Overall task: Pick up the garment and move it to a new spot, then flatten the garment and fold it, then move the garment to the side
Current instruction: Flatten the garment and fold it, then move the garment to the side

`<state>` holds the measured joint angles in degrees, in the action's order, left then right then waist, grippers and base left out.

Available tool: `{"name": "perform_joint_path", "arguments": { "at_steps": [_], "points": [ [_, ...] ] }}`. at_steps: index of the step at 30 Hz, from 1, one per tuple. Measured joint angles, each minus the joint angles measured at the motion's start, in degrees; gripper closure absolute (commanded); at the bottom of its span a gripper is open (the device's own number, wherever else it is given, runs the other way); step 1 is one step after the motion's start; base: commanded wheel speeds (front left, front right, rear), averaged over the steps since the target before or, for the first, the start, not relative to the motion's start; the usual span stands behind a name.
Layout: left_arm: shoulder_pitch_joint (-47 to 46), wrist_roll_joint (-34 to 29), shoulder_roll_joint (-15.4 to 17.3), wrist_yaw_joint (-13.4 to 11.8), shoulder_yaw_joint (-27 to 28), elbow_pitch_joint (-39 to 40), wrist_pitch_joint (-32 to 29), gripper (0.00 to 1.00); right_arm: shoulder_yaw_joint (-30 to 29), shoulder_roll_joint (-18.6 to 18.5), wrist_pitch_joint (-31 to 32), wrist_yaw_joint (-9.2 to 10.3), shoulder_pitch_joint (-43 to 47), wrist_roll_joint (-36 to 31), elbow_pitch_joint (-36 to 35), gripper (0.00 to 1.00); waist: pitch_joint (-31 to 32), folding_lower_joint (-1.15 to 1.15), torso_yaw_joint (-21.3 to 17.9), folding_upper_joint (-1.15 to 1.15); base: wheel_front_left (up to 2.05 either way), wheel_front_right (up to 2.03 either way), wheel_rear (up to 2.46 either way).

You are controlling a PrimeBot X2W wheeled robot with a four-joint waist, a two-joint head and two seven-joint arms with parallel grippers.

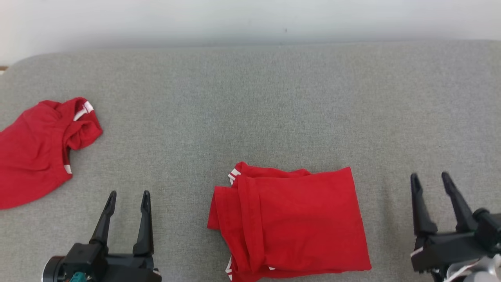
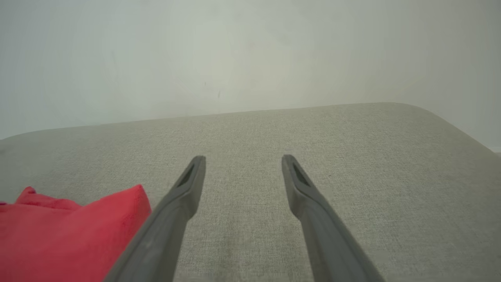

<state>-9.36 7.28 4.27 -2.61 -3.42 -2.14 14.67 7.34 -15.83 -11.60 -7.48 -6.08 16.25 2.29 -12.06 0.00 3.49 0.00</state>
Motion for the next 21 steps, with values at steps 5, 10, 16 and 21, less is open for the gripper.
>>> {"name": "perform_joint_path", "arguments": {
  "at_steps": [5, 10, 16, 21],
  "points": [
    [1.5, 0.6, 0.3, -0.2, 0.5, -0.8, -0.3, 0.00, 0.9, -0.1, 0.6, 0.00, 2.9, -0.2, 0.6, 0.00, 1.7, -0.01, 0.1, 0.00, 0.00, 0.00, 0.00],
    [2.1, 1.0, 0.8, -0.4, 0.8, -1.6, -0.4, 0.00, 1.0, 0.4, 1.1, 0.00, 3.9, 0.0, 0.4, 0.00, 2.5, 0.00, 0.0, 0.00, 0.00, 0.00, 0.00],
    [1.9, 1.1, 1.0, -0.5, 0.6, -2.1, -0.4, 0.00, 1.0, 0.6, 2.0, 0.00, 4.4, -0.1, -0.2, 0.00, 2.6, 0.00, 0.4, 0.00, 0.00, 0.00, 0.00],
    [0.5, 1.1, 1.0, -0.5, -0.1, -2.4, -0.4, 0.00, 1.7, 0.0, 3.4, 0.00, 4.5, -0.4, -1.2, 0.00, 2.0, 0.00, 1.1, 0.00, 0.00, 0.00, 0.00]
  ]
}}
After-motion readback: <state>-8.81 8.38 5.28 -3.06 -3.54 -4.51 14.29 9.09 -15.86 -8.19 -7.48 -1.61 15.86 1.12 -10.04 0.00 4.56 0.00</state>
